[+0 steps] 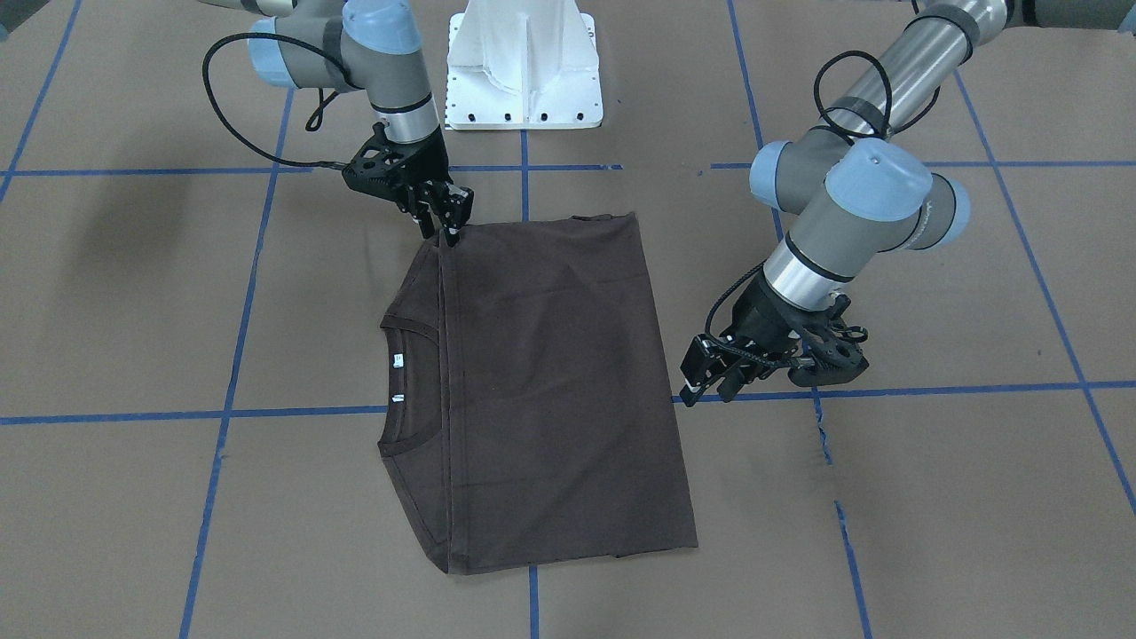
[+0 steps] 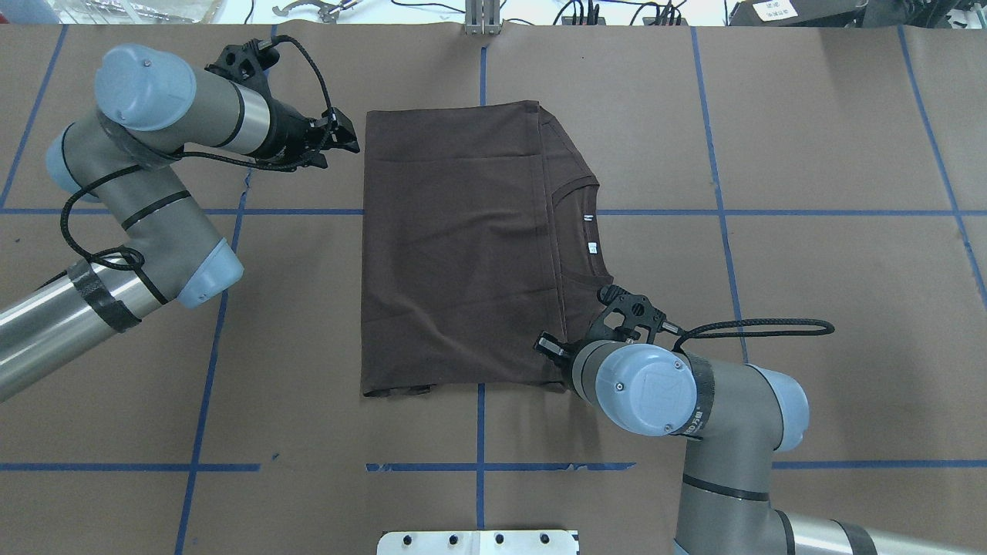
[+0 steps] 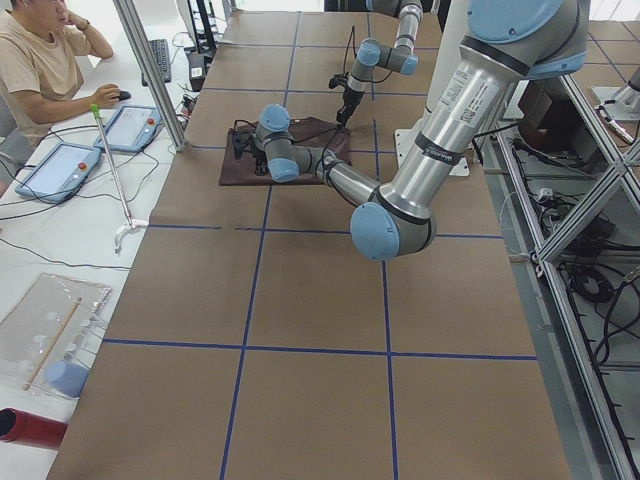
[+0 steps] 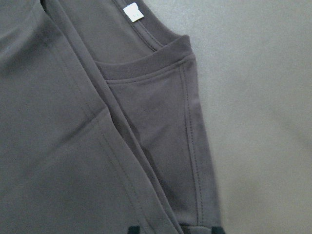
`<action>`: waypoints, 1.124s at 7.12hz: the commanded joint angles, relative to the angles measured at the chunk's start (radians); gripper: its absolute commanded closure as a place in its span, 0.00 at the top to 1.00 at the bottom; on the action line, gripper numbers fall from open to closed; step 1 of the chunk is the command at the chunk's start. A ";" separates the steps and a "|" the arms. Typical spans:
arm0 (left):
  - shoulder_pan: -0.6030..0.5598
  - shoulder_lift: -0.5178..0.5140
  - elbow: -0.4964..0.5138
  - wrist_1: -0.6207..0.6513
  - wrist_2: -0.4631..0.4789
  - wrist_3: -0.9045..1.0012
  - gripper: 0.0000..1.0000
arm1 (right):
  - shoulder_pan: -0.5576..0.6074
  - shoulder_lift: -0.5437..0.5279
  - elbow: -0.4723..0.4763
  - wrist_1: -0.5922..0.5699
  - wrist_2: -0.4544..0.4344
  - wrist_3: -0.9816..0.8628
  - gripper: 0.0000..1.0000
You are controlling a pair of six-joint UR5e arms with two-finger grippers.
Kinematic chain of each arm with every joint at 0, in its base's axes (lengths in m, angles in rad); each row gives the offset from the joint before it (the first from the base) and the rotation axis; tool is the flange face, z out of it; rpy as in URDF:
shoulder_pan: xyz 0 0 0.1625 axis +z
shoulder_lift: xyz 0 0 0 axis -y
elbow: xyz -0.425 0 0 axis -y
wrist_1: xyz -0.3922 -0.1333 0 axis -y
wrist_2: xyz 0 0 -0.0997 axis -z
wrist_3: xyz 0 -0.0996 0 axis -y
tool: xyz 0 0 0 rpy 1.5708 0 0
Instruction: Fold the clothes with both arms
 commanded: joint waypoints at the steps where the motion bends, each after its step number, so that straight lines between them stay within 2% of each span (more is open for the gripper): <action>1: 0.000 0.000 0.000 0.000 0.000 0.000 0.64 | -0.004 0.005 -0.011 0.000 -0.001 0.000 0.79; 3: 0.000 0.009 0.000 0.000 0.000 -0.001 0.64 | -0.007 0.006 -0.037 0.000 -0.001 0.000 0.74; 4: 0.000 0.009 0.000 0.000 0.003 0.000 0.64 | -0.006 0.008 -0.037 0.000 -0.001 0.000 0.60; 5: 0.000 0.009 0.000 0.000 0.003 0.000 0.64 | -0.006 0.008 -0.037 -0.002 -0.001 0.002 0.27; 6: 0.000 0.015 0.000 0.000 0.003 0.000 0.64 | -0.006 0.009 -0.036 0.000 0.002 0.000 0.00; 8: 0.000 0.018 0.000 0.000 0.005 -0.002 0.64 | -0.007 0.011 -0.033 0.000 0.005 -0.002 0.00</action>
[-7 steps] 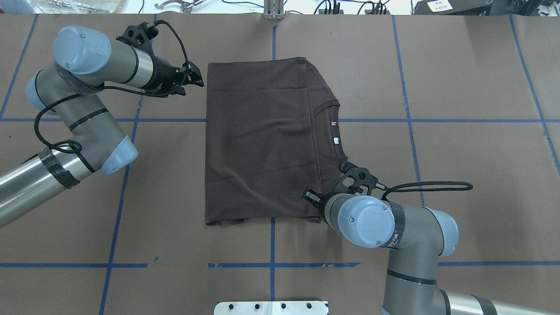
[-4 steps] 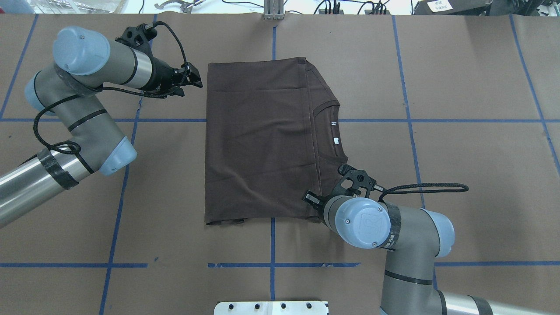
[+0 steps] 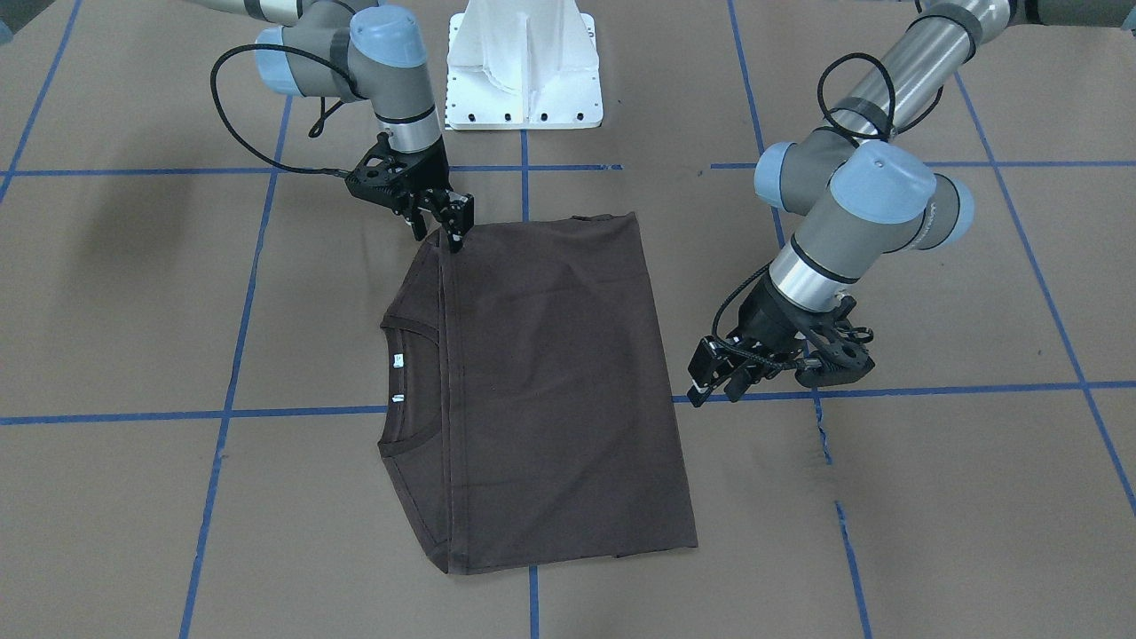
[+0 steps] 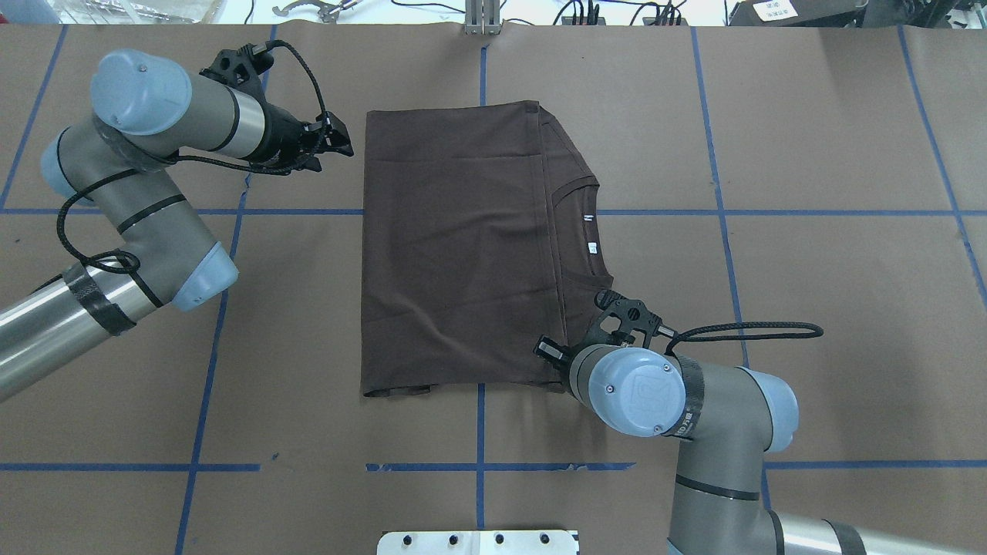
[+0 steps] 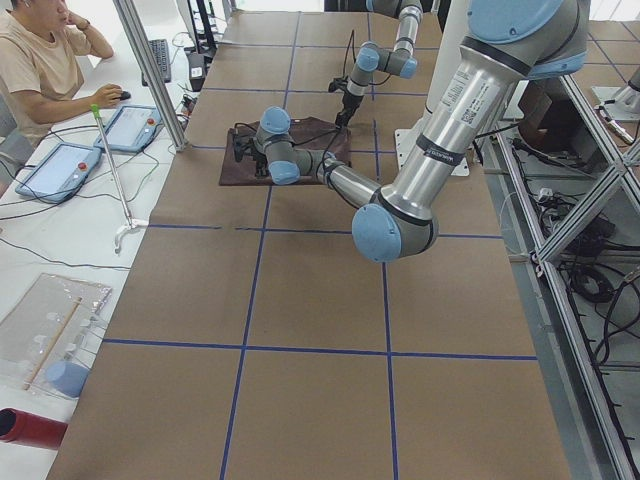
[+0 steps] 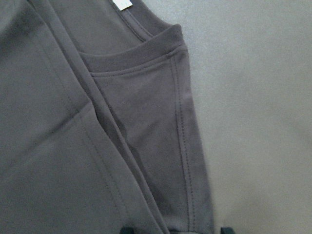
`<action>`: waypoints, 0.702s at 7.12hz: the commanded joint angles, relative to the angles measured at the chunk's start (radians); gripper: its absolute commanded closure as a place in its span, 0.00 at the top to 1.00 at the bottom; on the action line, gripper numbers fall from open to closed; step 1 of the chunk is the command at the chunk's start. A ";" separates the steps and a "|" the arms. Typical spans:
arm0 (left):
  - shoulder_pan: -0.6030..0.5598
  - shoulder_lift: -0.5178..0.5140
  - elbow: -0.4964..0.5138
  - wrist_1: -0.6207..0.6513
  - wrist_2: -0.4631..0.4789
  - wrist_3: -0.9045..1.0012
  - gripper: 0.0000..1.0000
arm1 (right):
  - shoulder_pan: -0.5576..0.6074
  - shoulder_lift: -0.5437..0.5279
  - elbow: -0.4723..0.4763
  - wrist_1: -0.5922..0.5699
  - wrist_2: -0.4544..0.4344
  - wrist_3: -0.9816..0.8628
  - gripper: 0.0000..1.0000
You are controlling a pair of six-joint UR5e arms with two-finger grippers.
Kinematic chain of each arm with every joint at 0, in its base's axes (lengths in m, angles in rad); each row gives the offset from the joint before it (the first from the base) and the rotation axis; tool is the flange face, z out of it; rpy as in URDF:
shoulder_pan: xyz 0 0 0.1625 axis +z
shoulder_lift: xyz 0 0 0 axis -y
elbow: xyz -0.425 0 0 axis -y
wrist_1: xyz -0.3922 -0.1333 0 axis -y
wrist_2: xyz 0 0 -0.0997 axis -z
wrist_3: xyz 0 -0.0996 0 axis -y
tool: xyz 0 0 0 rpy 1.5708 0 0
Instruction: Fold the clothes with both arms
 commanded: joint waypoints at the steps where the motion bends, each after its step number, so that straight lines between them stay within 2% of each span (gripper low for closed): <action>1: 0.000 0.009 -0.006 0.000 0.001 0.000 0.64 | 0.005 0.035 0.001 -0.018 0.002 -0.002 0.00; 2: 0.000 0.020 -0.018 0.000 0.000 0.000 0.64 | 0.004 0.048 -0.001 -0.055 0.003 -0.002 0.00; 5: 0.000 0.022 -0.021 0.000 0.000 -0.001 0.64 | 0.007 0.040 0.008 -0.060 0.003 -0.005 0.00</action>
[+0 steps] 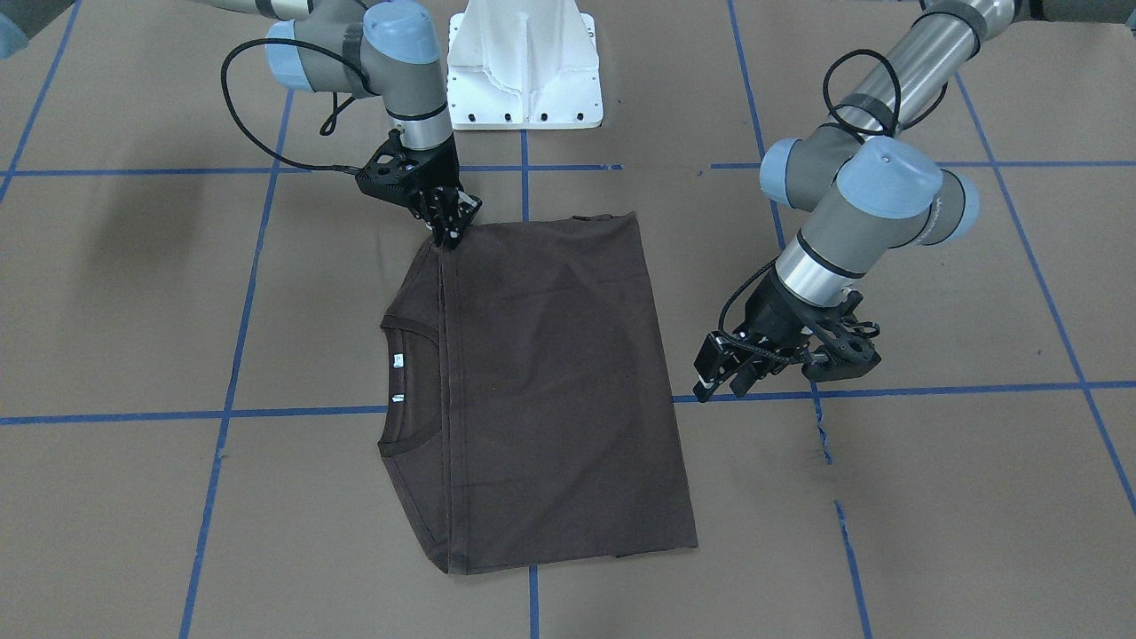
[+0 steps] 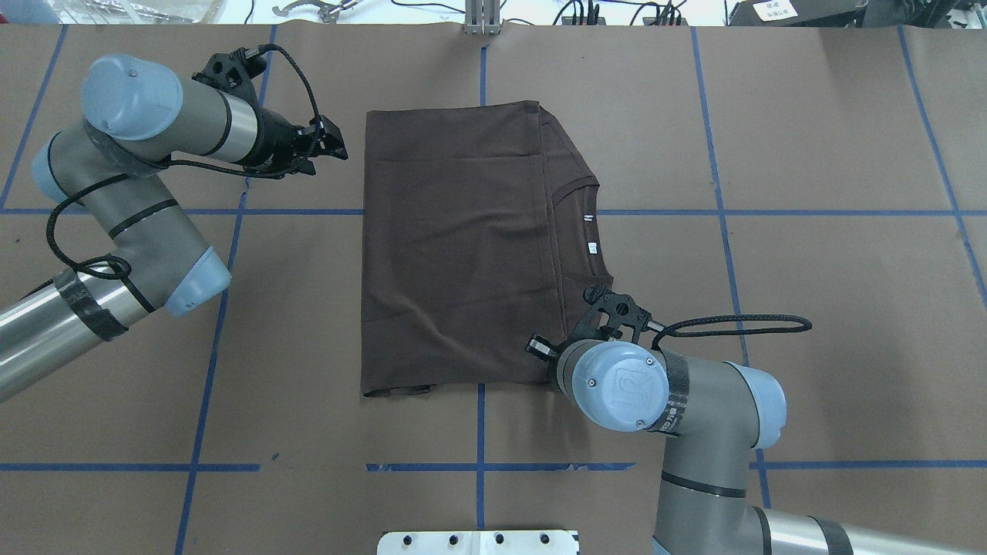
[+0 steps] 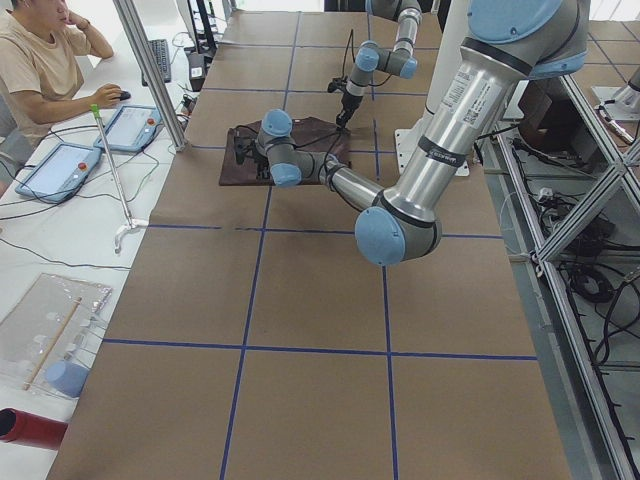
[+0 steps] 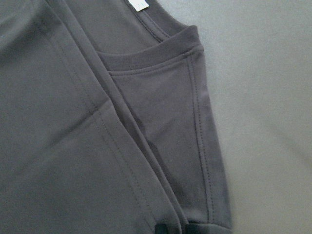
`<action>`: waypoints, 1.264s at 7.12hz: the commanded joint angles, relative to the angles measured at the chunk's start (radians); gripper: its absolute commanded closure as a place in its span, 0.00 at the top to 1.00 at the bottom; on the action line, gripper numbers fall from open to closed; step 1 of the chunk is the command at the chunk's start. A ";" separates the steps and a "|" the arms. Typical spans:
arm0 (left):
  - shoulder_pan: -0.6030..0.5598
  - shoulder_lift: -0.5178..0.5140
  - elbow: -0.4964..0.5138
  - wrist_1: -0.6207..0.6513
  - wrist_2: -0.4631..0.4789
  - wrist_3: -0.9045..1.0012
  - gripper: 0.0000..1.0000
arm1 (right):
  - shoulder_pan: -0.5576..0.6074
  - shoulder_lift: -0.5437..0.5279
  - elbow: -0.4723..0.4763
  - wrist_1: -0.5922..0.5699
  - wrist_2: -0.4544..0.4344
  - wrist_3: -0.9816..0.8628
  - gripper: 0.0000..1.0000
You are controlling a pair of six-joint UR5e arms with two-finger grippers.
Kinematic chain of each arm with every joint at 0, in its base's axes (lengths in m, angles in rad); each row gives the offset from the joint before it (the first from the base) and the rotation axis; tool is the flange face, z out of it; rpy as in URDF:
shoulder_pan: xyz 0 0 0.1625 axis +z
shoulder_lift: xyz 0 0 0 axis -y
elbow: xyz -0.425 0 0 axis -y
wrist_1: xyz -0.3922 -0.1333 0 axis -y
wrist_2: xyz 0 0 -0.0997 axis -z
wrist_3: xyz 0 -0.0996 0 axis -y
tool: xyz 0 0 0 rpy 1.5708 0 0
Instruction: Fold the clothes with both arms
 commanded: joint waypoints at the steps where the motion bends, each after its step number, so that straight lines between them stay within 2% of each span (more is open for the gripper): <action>1: 0.000 0.001 -0.001 0.000 0.000 0.001 0.64 | 0.008 0.003 0.006 -0.004 -0.001 -0.002 0.00; 2: 0.000 0.001 -0.003 0.000 0.000 0.001 0.64 | 0.015 0.004 0.003 -0.004 0.000 -0.002 0.30; 3: 0.000 0.001 -0.003 0.000 0.000 -0.001 0.64 | 0.020 0.004 0.000 -0.013 0.000 -0.002 0.49; 4: 0.000 0.001 -0.003 0.000 0.000 -0.001 0.64 | 0.020 0.009 0.000 -0.034 0.000 -0.004 0.58; 5: 0.000 0.001 -0.003 0.000 0.000 -0.007 0.64 | 0.020 0.013 0.000 -0.038 0.000 -0.002 0.60; 8: 0.000 0.001 -0.004 0.000 0.000 -0.007 0.64 | 0.017 0.013 -0.005 -0.044 0.002 -0.004 0.57; 9: 0.000 0.001 -0.004 0.000 0.000 -0.007 0.64 | 0.014 0.018 -0.005 -0.083 0.002 -0.005 0.57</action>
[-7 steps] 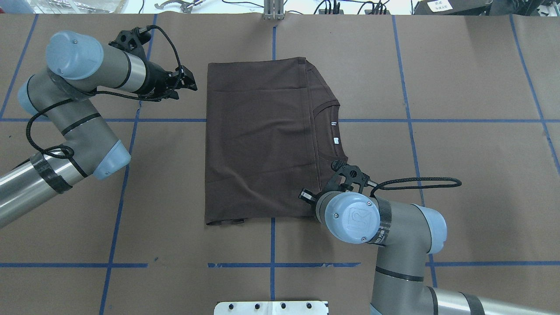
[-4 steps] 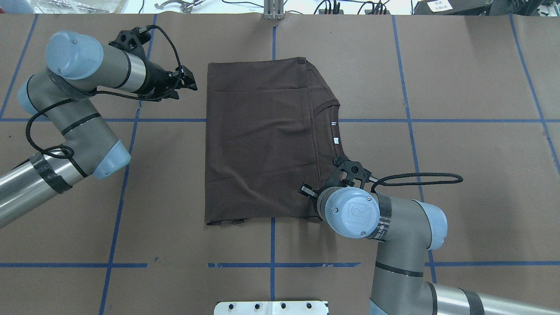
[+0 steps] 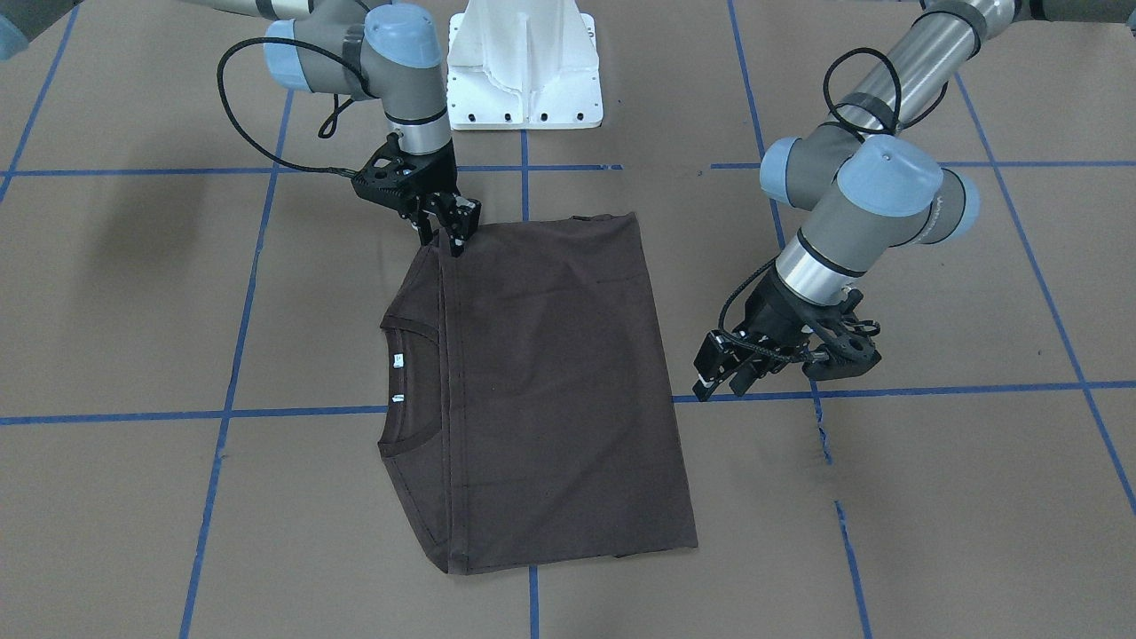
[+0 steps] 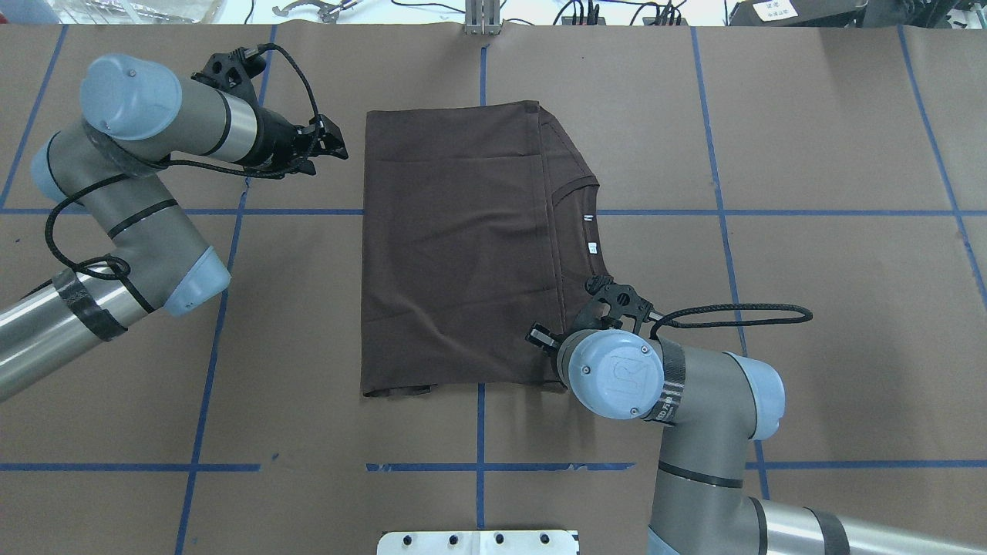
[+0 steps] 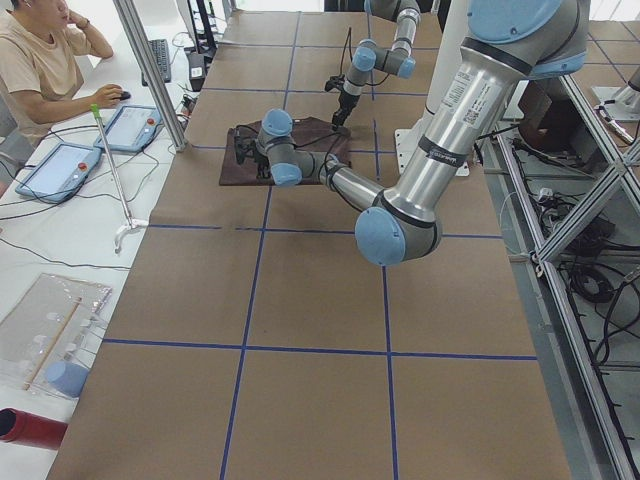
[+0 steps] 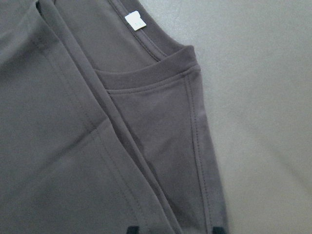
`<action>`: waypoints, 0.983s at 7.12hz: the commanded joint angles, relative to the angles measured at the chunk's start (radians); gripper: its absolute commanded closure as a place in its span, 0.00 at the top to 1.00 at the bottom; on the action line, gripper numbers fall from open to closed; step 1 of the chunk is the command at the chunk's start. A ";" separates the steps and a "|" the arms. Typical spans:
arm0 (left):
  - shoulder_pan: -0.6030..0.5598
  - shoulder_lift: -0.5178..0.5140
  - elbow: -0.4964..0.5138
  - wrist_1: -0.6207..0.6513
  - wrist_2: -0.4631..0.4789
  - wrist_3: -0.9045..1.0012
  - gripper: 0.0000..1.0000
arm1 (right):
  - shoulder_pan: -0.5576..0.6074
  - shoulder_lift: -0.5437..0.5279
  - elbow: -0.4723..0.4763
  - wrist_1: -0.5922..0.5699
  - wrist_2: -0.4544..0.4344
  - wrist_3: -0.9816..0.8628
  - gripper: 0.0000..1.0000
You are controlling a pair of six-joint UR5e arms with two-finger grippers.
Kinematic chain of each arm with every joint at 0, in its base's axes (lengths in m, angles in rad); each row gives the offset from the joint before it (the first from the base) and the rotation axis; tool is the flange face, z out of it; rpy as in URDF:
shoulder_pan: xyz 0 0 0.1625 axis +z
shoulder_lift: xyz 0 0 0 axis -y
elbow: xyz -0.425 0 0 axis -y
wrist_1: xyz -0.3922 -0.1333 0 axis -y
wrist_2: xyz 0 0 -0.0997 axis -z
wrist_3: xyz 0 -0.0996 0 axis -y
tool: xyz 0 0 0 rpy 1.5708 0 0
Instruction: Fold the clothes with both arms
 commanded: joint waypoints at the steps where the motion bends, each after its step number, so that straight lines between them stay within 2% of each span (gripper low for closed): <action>1: 0.000 0.002 0.000 0.000 0.000 0.000 0.64 | -0.002 0.020 0.001 -0.054 0.002 0.000 0.54; 3: 0.000 0.009 -0.002 0.000 0.000 0.000 0.64 | -0.002 0.020 0.000 -0.064 0.000 0.000 0.51; 5: 0.000 0.009 -0.002 0.000 0.000 -0.002 0.64 | -0.002 0.019 -0.002 -0.065 0.000 -0.001 0.59; 7: 0.000 0.009 -0.002 0.000 0.000 -0.005 0.64 | -0.002 0.020 -0.011 -0.065 0.002 -0.001 0.61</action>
